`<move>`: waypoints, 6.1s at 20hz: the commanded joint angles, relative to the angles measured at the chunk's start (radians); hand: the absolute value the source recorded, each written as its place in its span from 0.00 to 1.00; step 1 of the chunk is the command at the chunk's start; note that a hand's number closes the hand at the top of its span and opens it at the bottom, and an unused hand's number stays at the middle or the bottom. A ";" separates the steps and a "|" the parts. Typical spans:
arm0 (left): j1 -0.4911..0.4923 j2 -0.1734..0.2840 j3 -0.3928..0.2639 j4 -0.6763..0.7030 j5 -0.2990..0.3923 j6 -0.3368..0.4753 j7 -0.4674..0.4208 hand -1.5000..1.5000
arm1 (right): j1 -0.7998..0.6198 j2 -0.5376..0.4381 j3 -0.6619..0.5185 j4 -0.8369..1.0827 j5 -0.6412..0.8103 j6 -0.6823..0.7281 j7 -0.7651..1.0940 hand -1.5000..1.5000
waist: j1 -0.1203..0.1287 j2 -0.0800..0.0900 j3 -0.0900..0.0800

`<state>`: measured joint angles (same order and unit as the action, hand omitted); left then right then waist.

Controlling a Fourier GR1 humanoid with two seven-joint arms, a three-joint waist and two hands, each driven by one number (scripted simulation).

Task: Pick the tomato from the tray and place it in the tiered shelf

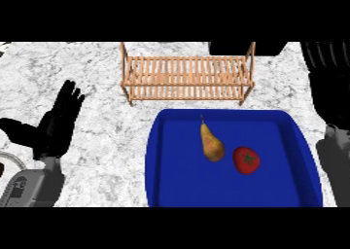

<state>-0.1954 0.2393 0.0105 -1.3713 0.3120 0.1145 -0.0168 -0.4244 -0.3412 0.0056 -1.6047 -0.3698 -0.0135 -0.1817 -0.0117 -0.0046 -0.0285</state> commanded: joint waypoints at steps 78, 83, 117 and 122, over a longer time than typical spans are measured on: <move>-0.021 -0.099 -0.051 -0.032 -0.381 -0.112 0.043 0.50 | 0.425 0.006 0.272 -0.463 0.905 0.399 0.875 0.00 | 0.008 0.005 0.029; 0.015 -0.112 -0.059 -0.081 -0.412 -0.110 0.040 0.50 | 0.411 0.039 0.254 -0.391 0.954 0.411 0.829 0.00 | 0.010 0.004 0.029; -0.008 -0.129 0.009 -0.100 -0.436 -0.171 0.084 0.50 | 0.361 0.176 0.200 -0.095 1.187 0.414 0.638 0.00 | 0.011 0.004 0.028; 0.009 -0.162 -0.018 -0.107 -0.463 -0.138 0.090 0.50 | 0.398 0.120 0.226 -0.133 1.203 0.475 0.587 1.00 | 0.010 0.004 0.028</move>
<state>-0.1516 0.0679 -0.0263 -1.4798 -0.1593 -0.0171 0.0408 -0.0406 -0.1771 0.2317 -1.7042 0.8330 0.4058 0.4361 -0.0003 -0.0003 0.0000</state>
